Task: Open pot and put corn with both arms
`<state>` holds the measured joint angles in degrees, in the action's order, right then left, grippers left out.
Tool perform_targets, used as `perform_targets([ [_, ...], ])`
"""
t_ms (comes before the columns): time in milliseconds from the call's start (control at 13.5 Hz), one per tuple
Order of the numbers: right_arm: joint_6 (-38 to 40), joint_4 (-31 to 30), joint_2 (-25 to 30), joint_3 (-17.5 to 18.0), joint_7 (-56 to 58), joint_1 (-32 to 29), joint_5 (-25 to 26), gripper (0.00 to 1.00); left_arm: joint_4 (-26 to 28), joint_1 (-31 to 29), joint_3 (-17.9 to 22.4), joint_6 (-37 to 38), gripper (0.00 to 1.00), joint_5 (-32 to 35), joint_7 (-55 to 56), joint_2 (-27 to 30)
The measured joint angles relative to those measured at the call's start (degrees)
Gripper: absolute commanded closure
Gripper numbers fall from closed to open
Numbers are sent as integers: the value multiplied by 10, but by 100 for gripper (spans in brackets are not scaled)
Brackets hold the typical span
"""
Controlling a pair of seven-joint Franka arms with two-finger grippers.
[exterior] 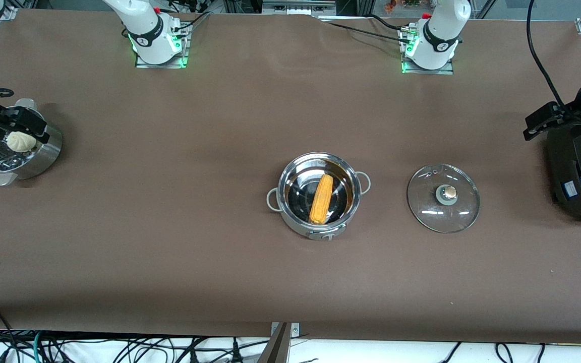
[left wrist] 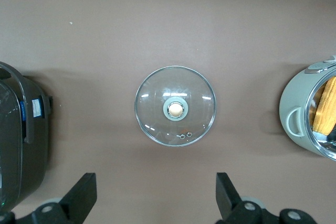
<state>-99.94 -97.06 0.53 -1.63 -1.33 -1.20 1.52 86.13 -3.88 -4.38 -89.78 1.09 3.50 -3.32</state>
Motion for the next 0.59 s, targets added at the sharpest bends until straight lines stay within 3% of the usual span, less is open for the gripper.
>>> perform_targets([
  [591, 50, 4, -9, 26, 5, -9, 1, 0, 0, 0, 0, 0, 0, 0, 0, 0],
])
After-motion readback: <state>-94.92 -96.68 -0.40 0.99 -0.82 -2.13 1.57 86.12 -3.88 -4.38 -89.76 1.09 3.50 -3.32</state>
